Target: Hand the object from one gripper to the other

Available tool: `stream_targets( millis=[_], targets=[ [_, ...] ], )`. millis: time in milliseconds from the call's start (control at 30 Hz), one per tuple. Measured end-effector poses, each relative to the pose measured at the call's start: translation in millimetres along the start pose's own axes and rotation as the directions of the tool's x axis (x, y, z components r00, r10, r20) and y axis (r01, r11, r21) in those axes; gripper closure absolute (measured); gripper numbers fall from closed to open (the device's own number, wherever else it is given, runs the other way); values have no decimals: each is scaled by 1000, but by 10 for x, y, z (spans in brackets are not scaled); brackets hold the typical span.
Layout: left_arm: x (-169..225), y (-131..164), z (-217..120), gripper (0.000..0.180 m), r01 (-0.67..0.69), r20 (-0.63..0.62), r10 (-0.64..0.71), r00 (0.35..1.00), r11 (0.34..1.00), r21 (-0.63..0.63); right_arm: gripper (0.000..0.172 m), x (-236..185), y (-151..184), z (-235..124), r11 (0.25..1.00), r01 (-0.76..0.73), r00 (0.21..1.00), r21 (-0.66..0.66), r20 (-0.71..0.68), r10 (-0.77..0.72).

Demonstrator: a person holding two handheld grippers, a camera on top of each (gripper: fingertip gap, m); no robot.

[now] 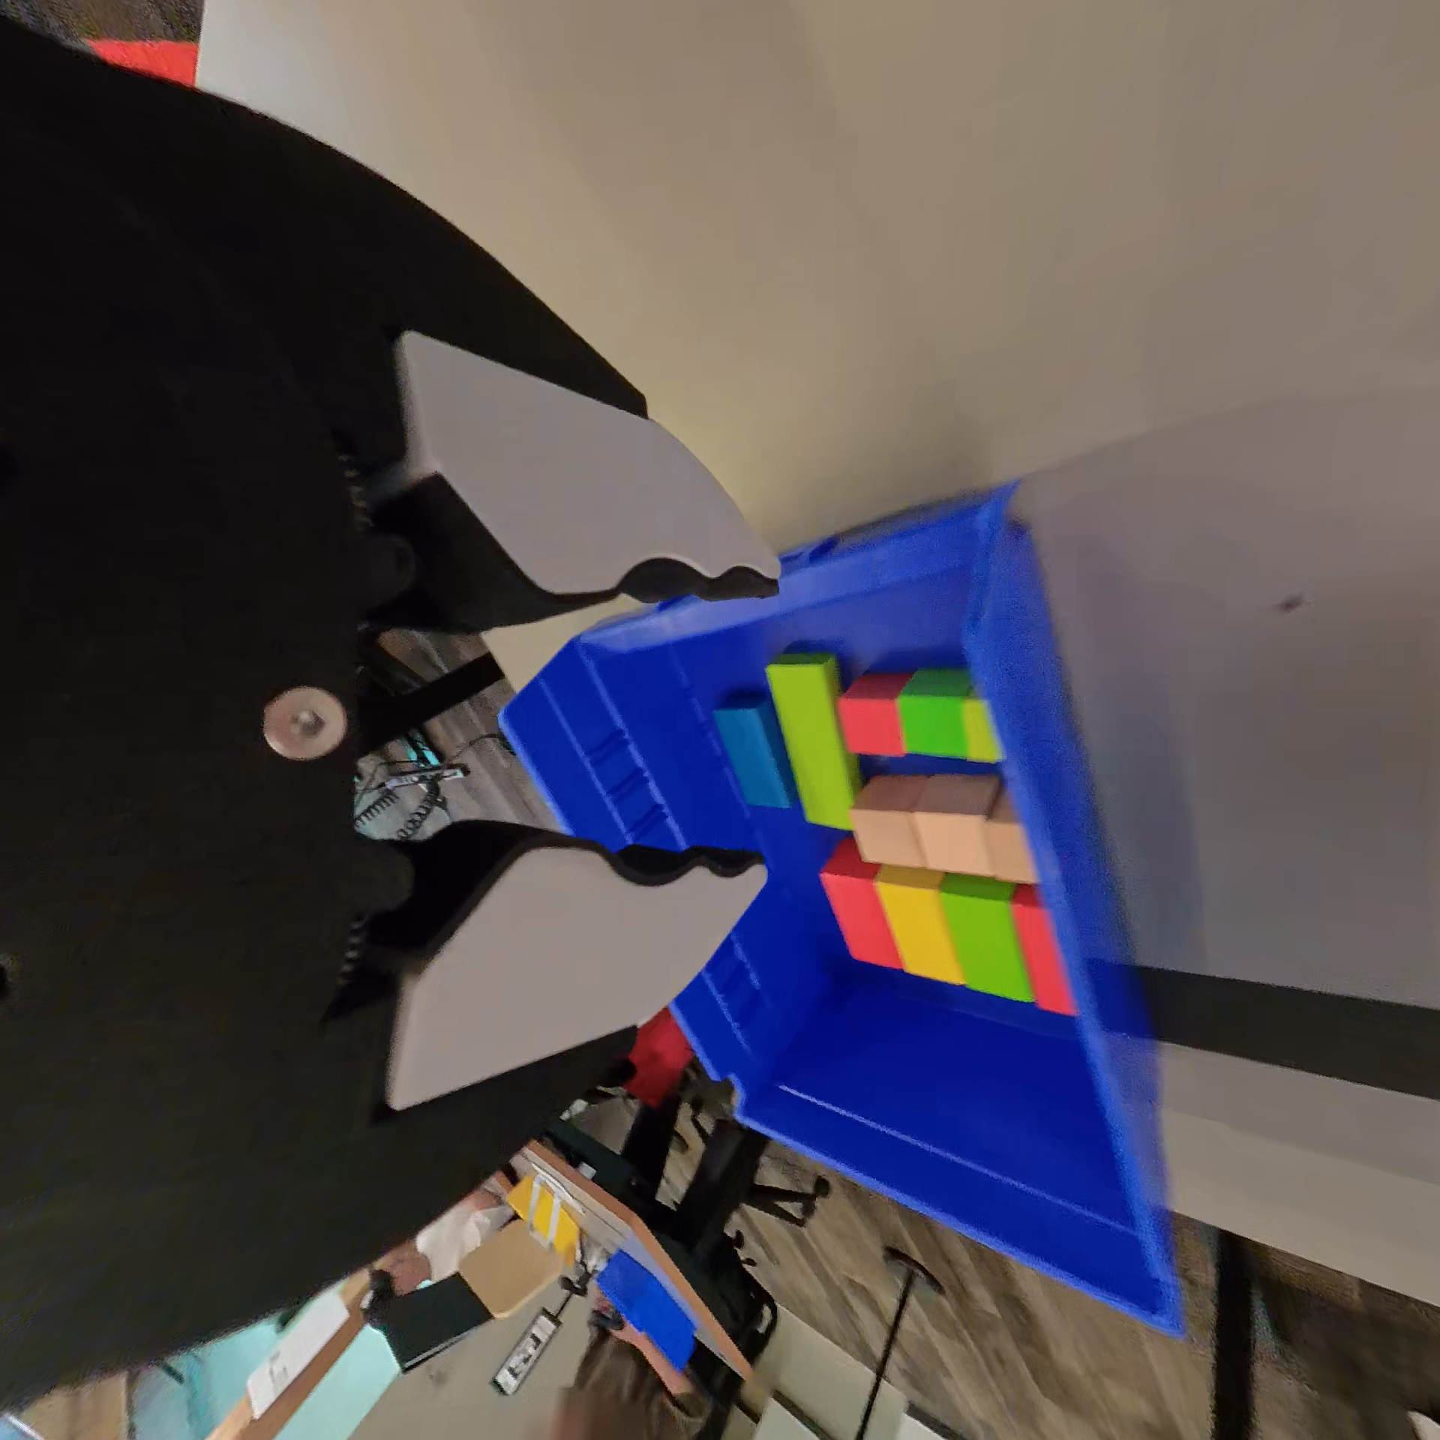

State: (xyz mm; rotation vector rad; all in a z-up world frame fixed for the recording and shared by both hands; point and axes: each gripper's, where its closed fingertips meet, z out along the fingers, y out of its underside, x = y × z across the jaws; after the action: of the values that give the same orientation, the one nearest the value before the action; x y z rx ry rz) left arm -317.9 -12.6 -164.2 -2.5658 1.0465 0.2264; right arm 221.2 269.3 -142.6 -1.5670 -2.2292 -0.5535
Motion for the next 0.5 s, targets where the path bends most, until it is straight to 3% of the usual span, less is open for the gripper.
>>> stream_targets(
  millis=[200, 500],
  targets=[
    [71, 368, 419, 133, -80, -171, 51, 984, 983, -168, 113, -267, -379, -113, 997, 48, 999, 64, 4, -49],
    [148, 499, 751, 133, -104, -322, 25, 947, 967, -233, 114, -310, -518, -106, 994, 58, 998, 90, 10, -59]
  ],
)
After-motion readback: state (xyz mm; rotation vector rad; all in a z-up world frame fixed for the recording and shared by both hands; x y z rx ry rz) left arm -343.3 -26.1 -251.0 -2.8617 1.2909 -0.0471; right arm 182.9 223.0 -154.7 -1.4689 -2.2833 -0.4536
